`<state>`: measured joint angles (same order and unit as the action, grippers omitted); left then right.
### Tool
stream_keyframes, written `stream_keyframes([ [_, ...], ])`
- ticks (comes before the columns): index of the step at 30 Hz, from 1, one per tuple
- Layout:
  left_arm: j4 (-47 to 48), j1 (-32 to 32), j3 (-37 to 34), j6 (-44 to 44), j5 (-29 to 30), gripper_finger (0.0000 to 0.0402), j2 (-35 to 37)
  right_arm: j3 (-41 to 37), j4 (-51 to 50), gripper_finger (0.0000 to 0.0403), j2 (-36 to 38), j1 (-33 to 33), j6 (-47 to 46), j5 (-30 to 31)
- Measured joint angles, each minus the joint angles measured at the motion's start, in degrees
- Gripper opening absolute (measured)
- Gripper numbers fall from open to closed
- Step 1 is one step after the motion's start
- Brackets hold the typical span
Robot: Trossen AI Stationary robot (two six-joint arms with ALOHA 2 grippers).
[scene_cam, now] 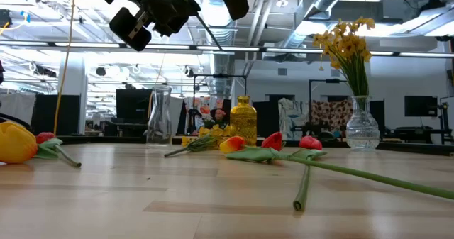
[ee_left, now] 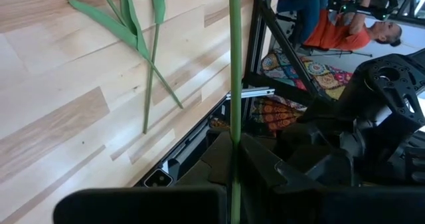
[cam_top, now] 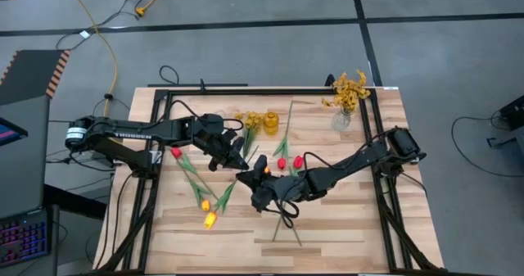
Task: Sort flowers into vase by color
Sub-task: Put the left yellow flower into the yellow flower vase
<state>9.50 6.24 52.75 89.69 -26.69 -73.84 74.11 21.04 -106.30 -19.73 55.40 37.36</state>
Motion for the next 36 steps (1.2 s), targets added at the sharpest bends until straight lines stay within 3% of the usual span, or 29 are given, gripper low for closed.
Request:
stream_keyframes([
  [4, 0.0, 0.0, 0.0, -0.2, 0.0, 0.0002, 0.0, 0.0, 0.0, 0.0033, 0.0, 0.0, 0.0, 0.0],
  [15, -0.1, 0.0, 0.0, -11.3, 0.6, 0.0008, 0.0, 0.0, 0.0, 0.0038, 0.0, 0.0, 0.0, -0.1],
  [22, 0.0, -0.2, 0.0, -21.6, -0.1, 0.0078, 0.0, 0.0, 0.1, 0.0039, 0.1, -0.2, -0.5, -0.1],
  [28, 0.0, 0.1, 0.0, -32.1, -1.6, 0.014, 0.0, 0.0, 0.0, 0.0039, 0.1, -0.3, -6.6, 0.0],
  [36, 0.0, 1.3, 0.0, -40.8, -2.8, 0.0173, 0.0, 0.0, -1.0, 0.0039, 0.2, -1.5, -13.7, 1.8],
])
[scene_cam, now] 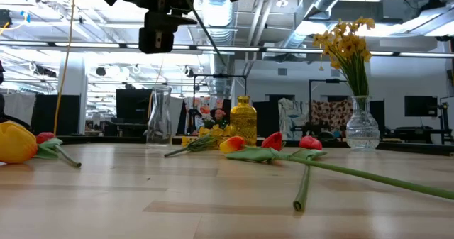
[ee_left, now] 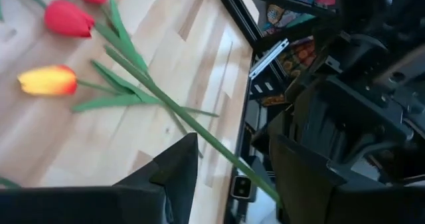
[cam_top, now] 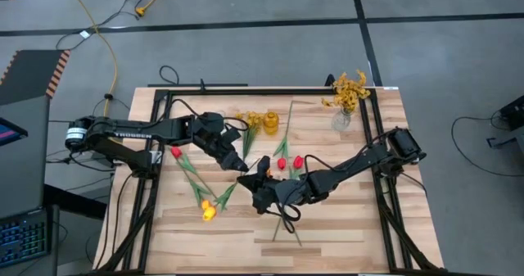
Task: Sort flowers into vase by color
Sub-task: Put the left yellow flower into the yellow flower vase
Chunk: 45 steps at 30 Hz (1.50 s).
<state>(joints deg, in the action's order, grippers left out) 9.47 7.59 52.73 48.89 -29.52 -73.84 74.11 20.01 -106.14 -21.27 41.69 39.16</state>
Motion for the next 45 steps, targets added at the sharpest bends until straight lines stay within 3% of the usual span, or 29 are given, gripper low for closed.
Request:
stream_keyframes([
  [11, 0.3, 2.6, 0.0, -4.7, 0.1, 0.0174, 1.8, 0.0, -2.2, 0.004, 0.9, -2.0, -9.3, 7.8],
  [18, 1.8, 4.2, 0.0, -8.1, 0.4, 0.0174, 8.2, 0.0, -4.8, 0.004, 7.3, -2.4, -14.5, 9.3],
  [26, 12.3, 4.0, 0.0, -17.9, 8.7, 0.0174, 17.4, 0.0, -10.1, 0.004, 16.9, 2.9, -22.6, 9.4],
  [30, 15.1, 4.0, 0.0, -21.6, 12.5, 0.0174, 21.4, 0.0, -10.9, 0.004, 20.6, 8.2, -26.7, 6.4],
  [36, 18.1, 4.0, 0.0, -25.7, 17.1, 0.0174, 25.6, -1.8, -10.0, 0.0028, 21.3, 18.7, -35.2, -10.6],
  [45, 21.4, 4.0, -0.5, -29.5, 21.4, 0.0174, 26.7, -10.6, 1.9, 0.0029, 19.6, 28.1, -36.0, -12.1],
])
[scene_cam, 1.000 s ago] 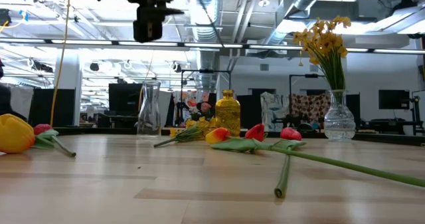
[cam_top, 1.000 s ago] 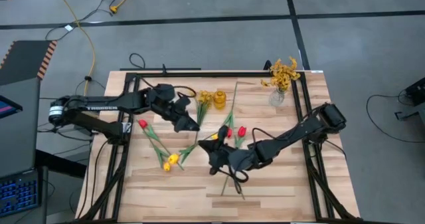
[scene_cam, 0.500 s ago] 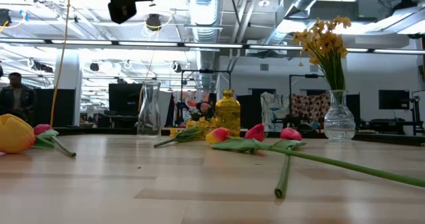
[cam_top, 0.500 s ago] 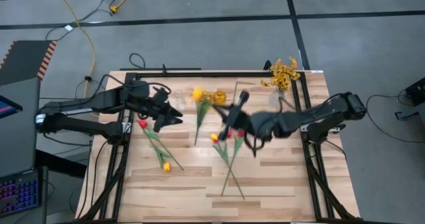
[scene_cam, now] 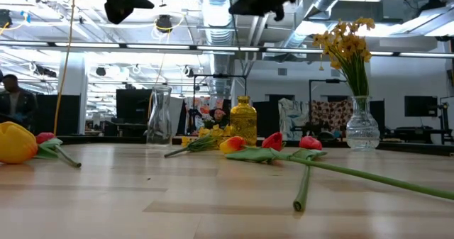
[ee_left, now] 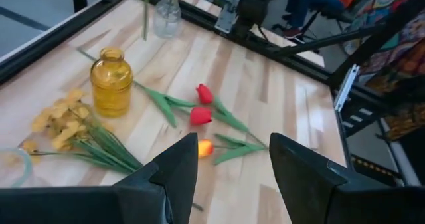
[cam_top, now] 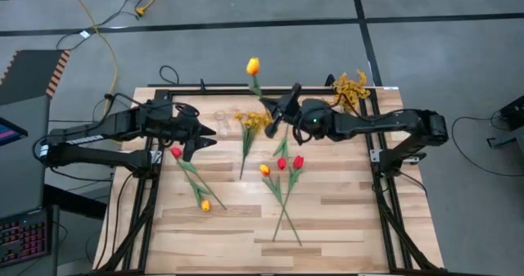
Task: Sort flowers into vase by color
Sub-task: Put the left yellow flower into the yellow flower vase
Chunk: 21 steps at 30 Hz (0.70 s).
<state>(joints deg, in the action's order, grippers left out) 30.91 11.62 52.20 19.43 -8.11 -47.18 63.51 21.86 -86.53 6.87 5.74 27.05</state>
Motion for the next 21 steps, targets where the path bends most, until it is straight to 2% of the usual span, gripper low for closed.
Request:
stream_keyframes([
  [3, -0.6, 0.0, -1.4, -0.4, 0.8, 0.0174, 0.0, -3.3, 6.8, 0.0027, 0.0, 1.9, 1.2, -0.1],
  [9, -1.1, 0.0, -3.7, -0.4, 2.2, 0.0174, 0.0, -8.1, 12.7, 0.003, 0.0, 4.2, 2.1, -0.2],
  [21, -2.3, 0.0, -5.7, 0.2, 3.2, 0.0174, -0.1, -16.1, 25.7, 0.0029, 0.1, 4.5, 2.2, -0.3],
])
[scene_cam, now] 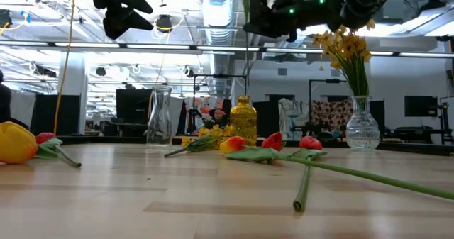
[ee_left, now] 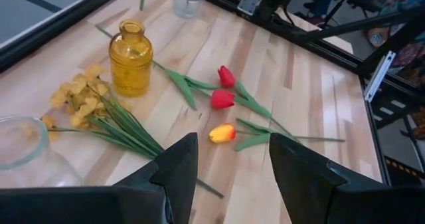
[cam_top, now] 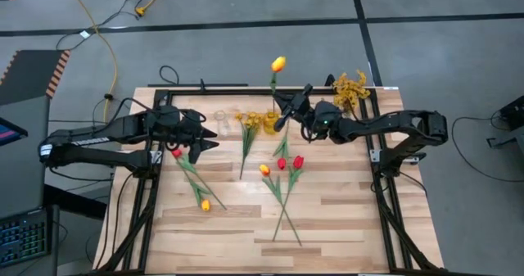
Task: Sort flowers into vase by color
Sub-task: Put the left yellow flower into the yellow flower vase
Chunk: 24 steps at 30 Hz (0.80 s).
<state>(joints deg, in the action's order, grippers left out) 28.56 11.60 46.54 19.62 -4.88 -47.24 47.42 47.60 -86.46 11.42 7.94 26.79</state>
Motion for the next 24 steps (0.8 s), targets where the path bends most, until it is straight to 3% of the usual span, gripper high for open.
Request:
stream_keyframes([
  [6, -0.2, 0.0, 0.0, -0.1, 0.9, 0.0174, 0.0, -1.6, 5.2, 0.003, -1.3, 0.0, 0.0, -1.5],
  [15, -0.2, -0.1, 0.0, 0.4, 1.1, 0.0174, 0.0, -1.9, 15.8, 0.003, -9.2, 0.2, 1.5, -1.7],
  [24, -0.2, -0.1, 0.0, 0.2, 1.1, 0.0174, 0.0, -1.7, 18.4, 0.003, -7.1, -0.2, 4.9, -1.4],
])
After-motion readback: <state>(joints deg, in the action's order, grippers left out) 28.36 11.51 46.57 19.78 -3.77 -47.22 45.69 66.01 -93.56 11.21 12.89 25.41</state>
